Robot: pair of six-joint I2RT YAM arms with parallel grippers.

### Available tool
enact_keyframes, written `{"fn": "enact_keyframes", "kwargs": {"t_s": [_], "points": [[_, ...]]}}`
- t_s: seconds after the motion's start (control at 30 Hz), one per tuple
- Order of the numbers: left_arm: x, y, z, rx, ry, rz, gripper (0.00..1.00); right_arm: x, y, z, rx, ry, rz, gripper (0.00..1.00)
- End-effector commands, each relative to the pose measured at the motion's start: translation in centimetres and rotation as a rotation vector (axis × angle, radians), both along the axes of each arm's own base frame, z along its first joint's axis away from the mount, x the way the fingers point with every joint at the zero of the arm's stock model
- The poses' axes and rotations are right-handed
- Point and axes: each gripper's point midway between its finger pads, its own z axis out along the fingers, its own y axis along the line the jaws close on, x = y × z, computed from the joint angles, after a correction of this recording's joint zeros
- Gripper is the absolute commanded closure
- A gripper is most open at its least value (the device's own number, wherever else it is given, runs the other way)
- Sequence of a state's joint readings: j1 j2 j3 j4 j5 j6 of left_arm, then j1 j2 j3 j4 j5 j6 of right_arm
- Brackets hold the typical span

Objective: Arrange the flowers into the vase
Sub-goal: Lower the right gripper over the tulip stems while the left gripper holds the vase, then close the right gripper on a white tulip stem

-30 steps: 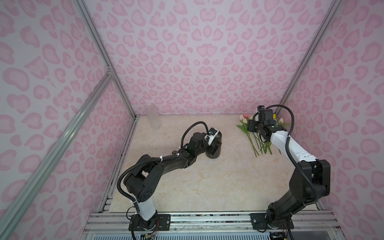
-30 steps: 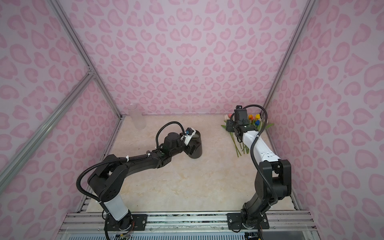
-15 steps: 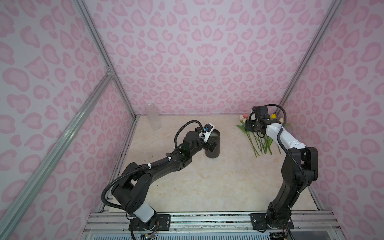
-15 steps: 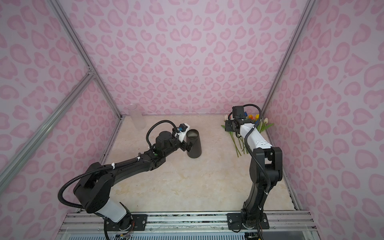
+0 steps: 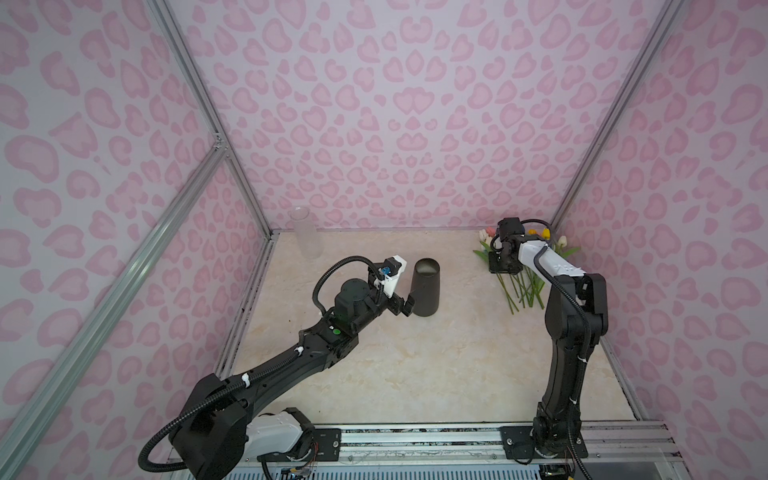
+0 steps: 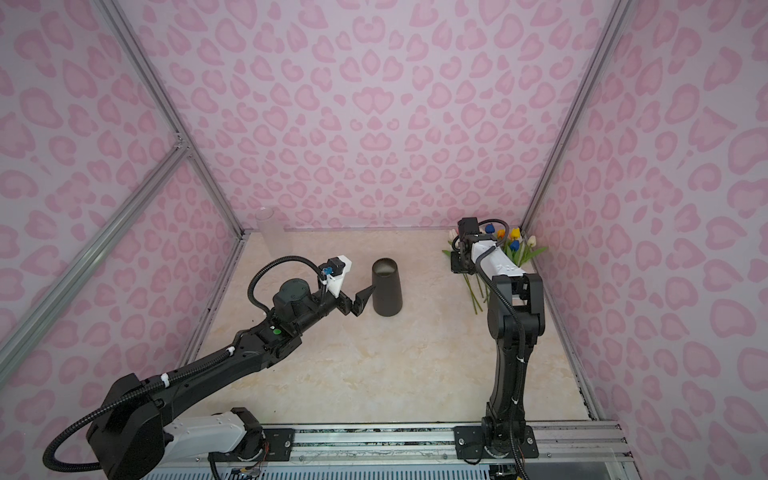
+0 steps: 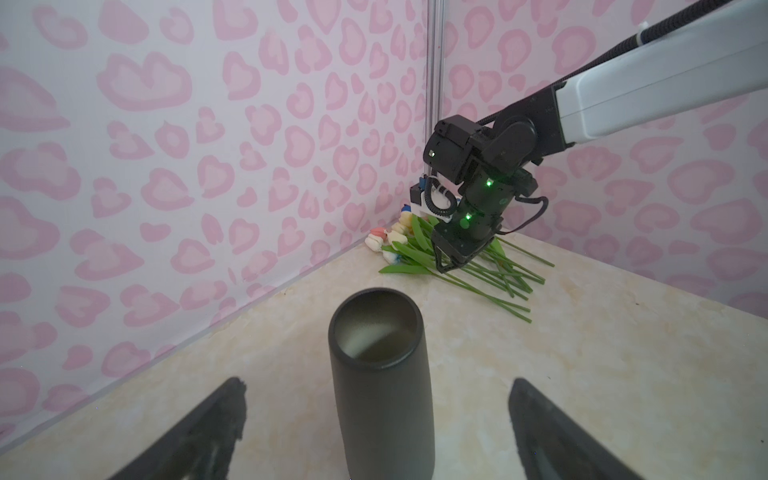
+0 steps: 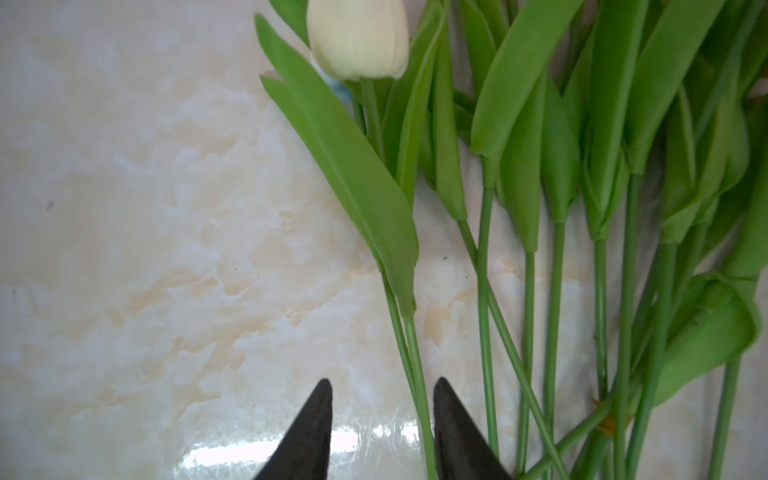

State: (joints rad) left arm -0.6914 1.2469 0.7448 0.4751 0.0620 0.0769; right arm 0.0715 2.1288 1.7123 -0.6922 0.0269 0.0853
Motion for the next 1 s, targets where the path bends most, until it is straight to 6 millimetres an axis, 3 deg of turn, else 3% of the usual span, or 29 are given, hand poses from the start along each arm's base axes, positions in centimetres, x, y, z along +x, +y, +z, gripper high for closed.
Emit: {"fn": "enact_keyframes", "kwargs": {"t_s": [0.0,0.37,0.53,0.97], "points": [[0.0,0.8,-1.1,-0.001,0.04,0.037,0.01,-1.4,-0.3,-1.7,-0.044,0.086,0.016,0.68],[0.8,-0.1,-1.2,-0.001,0.061,0.03,0.02,-1.1,-1.3,-4.1,-0.111,0.135,0.017,0.69],[1.5,-0.1,-1.4,0.005,0.068,0.053,0.02,-1.1,-1.0,-4.9,-0.087,0.153,0.028,0.75],[1.9,-0.3,-1.7,0.032,0.067,0.057,0.02,-1.2,-0.4,-2.8,-0.053,0.106,0.031,0.94]]}}
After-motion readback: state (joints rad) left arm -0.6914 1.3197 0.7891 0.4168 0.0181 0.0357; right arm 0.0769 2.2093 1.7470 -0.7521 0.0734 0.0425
